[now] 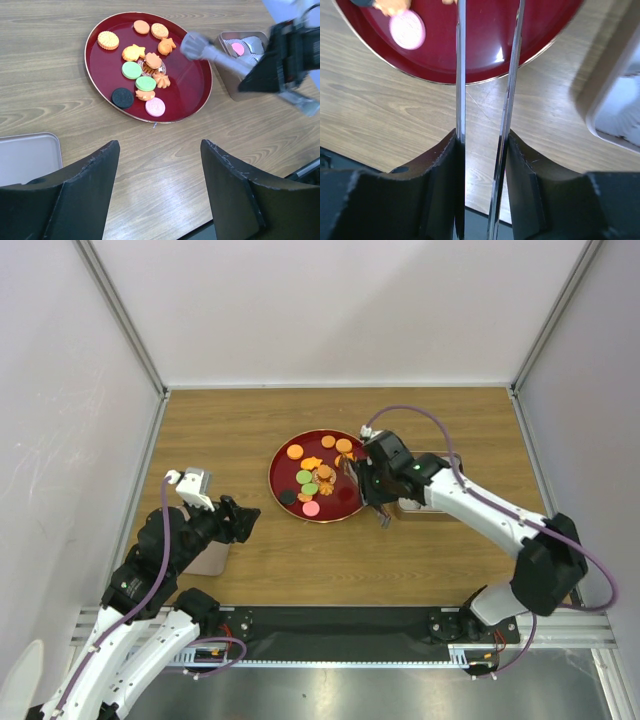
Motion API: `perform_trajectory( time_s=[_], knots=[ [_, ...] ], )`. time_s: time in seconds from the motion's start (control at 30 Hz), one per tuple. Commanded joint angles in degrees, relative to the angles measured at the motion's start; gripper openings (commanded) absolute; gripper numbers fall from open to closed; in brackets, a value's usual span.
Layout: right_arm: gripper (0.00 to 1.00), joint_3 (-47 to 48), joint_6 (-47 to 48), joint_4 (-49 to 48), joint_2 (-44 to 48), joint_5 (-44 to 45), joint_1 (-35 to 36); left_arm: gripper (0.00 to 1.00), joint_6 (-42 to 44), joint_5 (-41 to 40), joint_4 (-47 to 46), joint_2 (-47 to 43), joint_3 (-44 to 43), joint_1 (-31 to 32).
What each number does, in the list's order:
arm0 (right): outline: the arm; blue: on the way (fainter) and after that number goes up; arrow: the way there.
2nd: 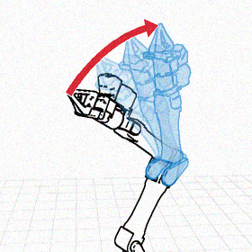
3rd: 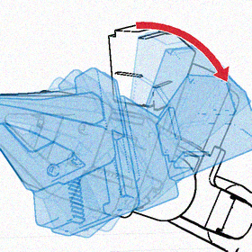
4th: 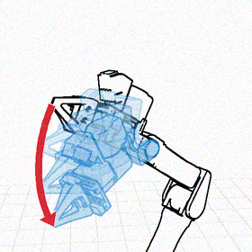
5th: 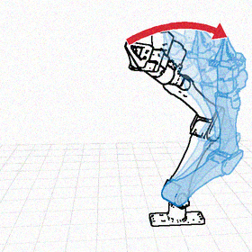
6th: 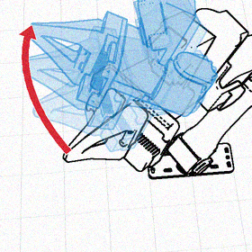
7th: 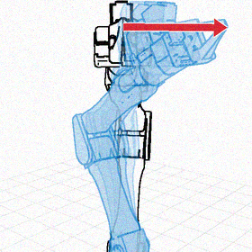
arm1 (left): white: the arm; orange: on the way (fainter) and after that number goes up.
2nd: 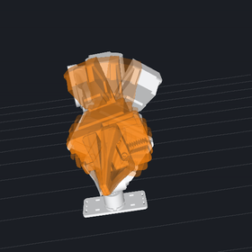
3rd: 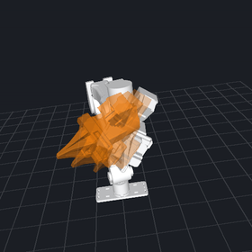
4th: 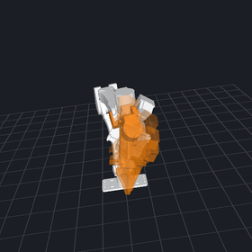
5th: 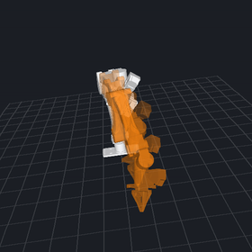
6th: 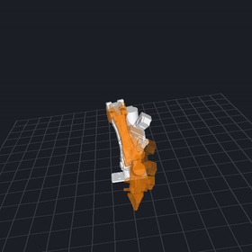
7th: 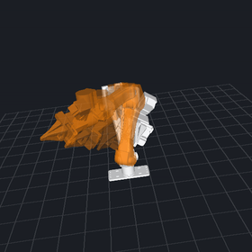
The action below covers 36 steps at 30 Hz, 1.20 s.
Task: Pack the cookies
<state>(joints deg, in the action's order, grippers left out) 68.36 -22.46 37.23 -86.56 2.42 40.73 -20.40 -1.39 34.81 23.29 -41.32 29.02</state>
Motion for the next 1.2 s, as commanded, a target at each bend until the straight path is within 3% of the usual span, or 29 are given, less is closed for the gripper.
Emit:
perform_trajectory(
  time_s=[0.0, 0.33, 0.57, 1.17],
  knots=[
    [0.33, 3.36, -0.13, 1.87, 6.31, 3.2, -1.09, 0.72, 1.24, -0.46, -2.11, -0.44, -0.16, 0.25],
    [0.34, -0.94, 2.94, 8.99, 15.54, 7.69, -15.23, 0.72, 1.24, 0.07, -2.29, -0.44, -0.16, 0.25],
    [0.34, -7.45, 5.23, 7.42, 17.22, 7.78, -26.83, 0.72, 1.42, 0.68, -2.38, 0.0, -0.08, 0.25],
    [0.34, -10.7, 6.2, 2.94, 12.3, 8.31, -30.53, 0.72, 1.42, 0.42, -2.38, 0.18, -0.08, 0.25]
  ],
)
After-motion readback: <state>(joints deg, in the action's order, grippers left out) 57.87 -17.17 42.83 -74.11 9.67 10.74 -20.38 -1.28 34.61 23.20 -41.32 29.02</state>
